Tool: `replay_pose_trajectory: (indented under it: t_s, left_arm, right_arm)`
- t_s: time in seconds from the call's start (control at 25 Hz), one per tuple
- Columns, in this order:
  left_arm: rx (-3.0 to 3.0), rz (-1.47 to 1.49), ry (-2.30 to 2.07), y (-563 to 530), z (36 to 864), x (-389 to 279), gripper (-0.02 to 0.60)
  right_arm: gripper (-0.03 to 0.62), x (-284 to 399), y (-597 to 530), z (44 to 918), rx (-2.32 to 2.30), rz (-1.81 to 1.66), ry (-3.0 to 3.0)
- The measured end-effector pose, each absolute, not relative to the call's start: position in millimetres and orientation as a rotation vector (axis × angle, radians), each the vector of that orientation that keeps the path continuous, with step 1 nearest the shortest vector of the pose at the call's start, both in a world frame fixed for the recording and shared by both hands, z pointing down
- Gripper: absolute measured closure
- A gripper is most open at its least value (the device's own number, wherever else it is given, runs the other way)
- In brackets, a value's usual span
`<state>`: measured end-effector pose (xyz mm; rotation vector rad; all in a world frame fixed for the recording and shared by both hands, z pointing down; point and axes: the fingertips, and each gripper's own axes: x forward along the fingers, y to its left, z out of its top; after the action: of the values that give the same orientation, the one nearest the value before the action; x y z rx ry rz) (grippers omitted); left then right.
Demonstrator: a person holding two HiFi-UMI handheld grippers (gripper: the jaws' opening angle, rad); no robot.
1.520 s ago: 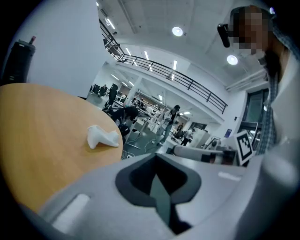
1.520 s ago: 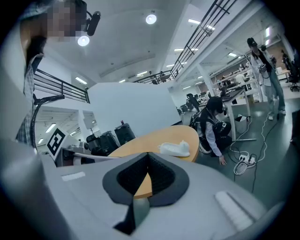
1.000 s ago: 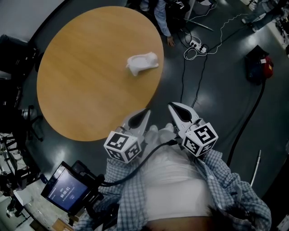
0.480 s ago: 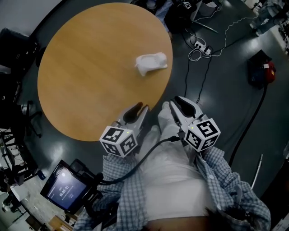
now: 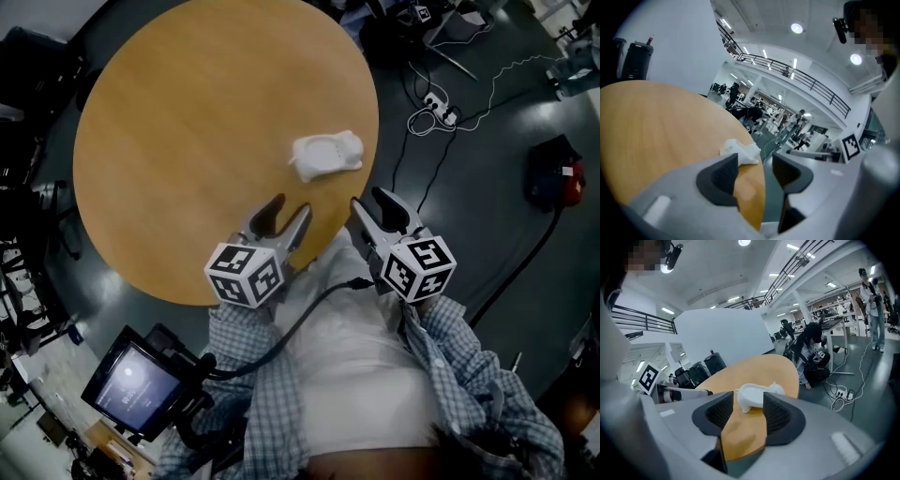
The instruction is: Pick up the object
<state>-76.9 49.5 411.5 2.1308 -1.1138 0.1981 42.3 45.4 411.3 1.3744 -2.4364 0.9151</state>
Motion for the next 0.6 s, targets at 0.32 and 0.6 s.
replay_pose_trajectory:
  t_s: [0.32,0.6]
  left_arm:
    - [2.024,0.271,-1.165,3,453,-75,0.353]
    - [1.920,0.291,-1.151,-27,473,-76,0.314]
  right_arm:
    - [0.364,45,-7,452,1.314,1.005,-2.358]
    - [0.339,45,-44,483,1.282,1.051,-2.261]
